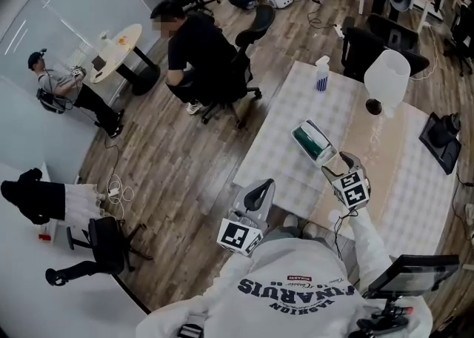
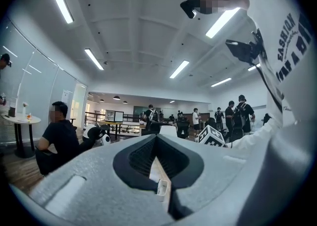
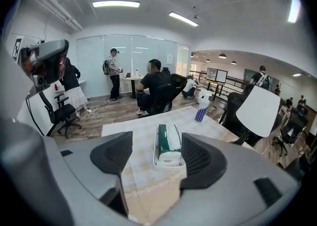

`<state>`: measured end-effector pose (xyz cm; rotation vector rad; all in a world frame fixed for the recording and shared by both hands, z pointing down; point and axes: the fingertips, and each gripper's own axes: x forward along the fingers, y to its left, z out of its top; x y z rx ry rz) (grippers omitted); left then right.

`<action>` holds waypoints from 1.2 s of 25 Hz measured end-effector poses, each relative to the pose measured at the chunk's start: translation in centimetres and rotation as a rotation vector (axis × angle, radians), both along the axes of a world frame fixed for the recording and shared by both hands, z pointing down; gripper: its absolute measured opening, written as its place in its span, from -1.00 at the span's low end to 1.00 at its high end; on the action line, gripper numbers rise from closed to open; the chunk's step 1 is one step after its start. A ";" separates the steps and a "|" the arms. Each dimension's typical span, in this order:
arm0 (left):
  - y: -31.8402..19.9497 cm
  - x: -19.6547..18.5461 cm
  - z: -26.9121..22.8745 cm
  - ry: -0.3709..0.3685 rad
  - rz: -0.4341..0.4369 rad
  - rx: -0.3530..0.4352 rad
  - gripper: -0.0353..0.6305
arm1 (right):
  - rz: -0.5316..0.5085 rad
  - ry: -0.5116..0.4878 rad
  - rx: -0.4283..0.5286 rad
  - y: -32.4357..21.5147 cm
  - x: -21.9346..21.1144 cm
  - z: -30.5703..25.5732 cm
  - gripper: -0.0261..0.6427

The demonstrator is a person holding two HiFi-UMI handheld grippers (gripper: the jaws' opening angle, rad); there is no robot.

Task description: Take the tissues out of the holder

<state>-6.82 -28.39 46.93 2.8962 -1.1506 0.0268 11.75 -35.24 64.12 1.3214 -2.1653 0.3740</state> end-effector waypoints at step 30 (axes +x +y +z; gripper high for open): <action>-1.5 -7.5 1.0 0.000 -0.132 -0.044 -0.88 | -0.027 0.327 -0.452 -11.3 0.7 21.8 0.35</action>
